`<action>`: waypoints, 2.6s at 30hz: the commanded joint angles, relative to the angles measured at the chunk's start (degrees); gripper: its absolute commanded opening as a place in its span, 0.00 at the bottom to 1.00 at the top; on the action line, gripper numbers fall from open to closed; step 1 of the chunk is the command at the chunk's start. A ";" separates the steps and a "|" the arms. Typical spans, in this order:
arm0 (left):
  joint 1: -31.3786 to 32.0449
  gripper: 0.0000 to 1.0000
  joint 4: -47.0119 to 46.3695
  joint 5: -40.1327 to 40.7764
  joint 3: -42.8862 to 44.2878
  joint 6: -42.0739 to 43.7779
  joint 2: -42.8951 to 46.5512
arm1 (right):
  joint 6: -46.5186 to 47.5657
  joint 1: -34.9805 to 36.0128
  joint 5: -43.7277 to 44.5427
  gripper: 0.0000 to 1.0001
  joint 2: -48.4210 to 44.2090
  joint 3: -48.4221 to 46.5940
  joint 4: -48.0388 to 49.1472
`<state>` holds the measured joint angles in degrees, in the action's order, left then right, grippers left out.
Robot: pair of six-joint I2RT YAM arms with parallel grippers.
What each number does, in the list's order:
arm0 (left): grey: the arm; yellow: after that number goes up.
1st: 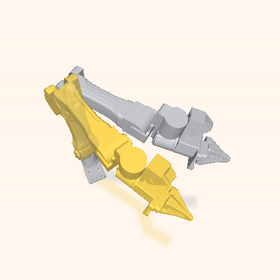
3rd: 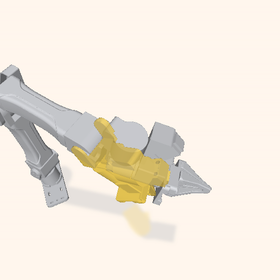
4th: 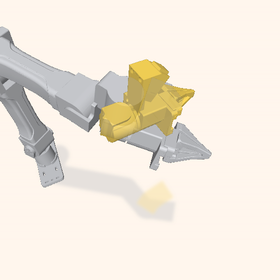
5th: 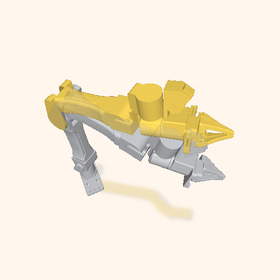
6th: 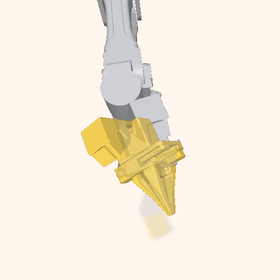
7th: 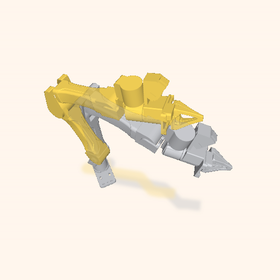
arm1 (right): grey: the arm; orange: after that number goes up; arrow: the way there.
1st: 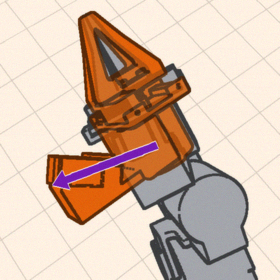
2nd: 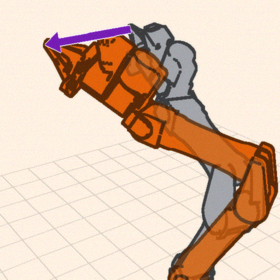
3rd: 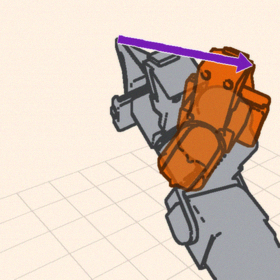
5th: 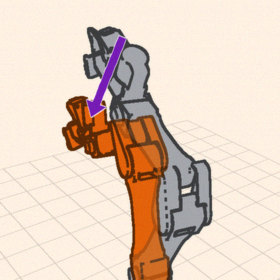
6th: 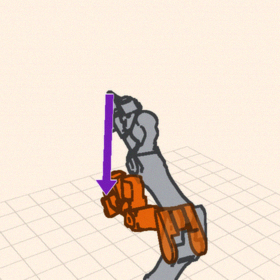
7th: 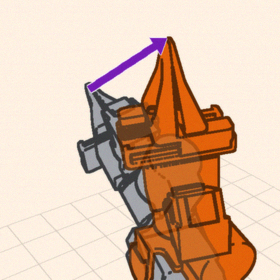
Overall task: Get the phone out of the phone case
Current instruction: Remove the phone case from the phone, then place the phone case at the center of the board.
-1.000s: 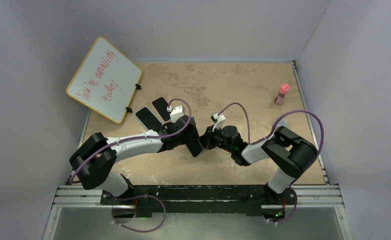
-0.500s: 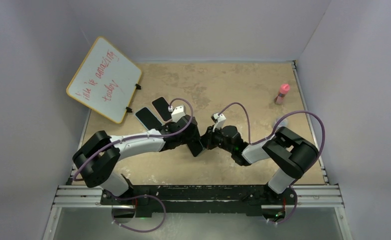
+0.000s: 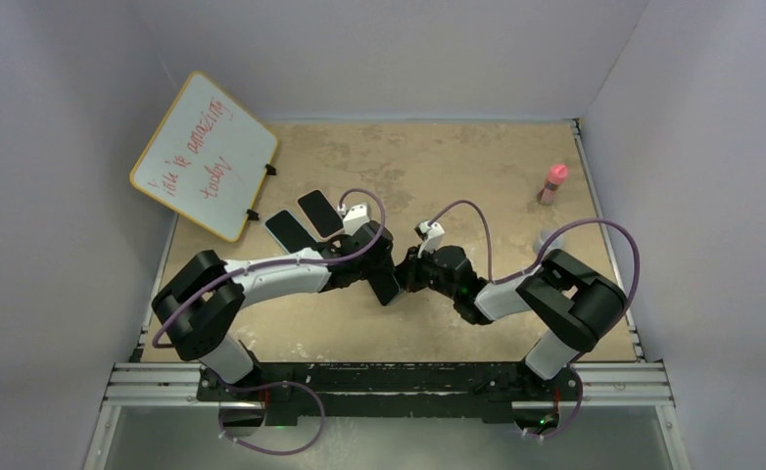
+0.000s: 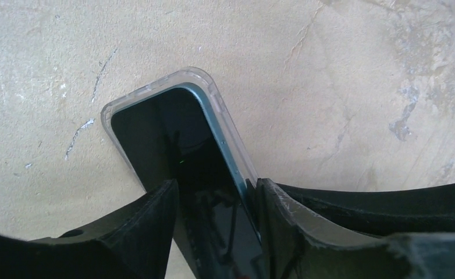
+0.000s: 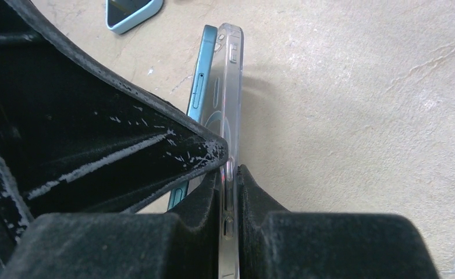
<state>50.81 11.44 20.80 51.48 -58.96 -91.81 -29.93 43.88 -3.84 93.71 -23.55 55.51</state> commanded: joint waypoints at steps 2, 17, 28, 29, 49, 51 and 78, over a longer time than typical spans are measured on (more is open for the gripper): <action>0.13 0.44 2.35 1.05 -2.21 2.13 3.88 | 1.97 0.14 2.08 0.00 -2.92 -0.47 3.91; -0.53 0.27 1.41 -0.50 -10.39 1.89 13.94 | 1.72 0.08 0.81 0.00 -4.69 0.10 5.15; -0.88 0.20 -2.24 -2.74 -10.92 0.71 10.55 | 0.93 0.09 -1.25 0.00 -3.98 0.29 6.03; -0.88 0.16 -2.11 -2.73 -10.74 1.12 10.87 | 0.47 0.14 -1.44 0.00 -4.04 0.45 5.63; -3.61 0.00 5.34 2.90 -8.38 15.12 22.46 | 1.65 -17.56 18.61 0.00 -14.51 -5.03 -22.20; -3.67 0.00 4.95 2.86 -7.95 17.09 22.68 | -0.82 -21.19 19.51 0.00 -14.78 -5.71 -24.46; -3.61 0.00 -4.77 -6.16 -4.20 36.02 18.12 | 10.21 -43.41 11.14 0.51 -3.51 -23.77 -46.01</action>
<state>47.37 11.27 16.56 43.55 -25.87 -72.75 -23.07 0.62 1.39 93.25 -44.58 14.57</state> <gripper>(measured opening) 0.122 0.475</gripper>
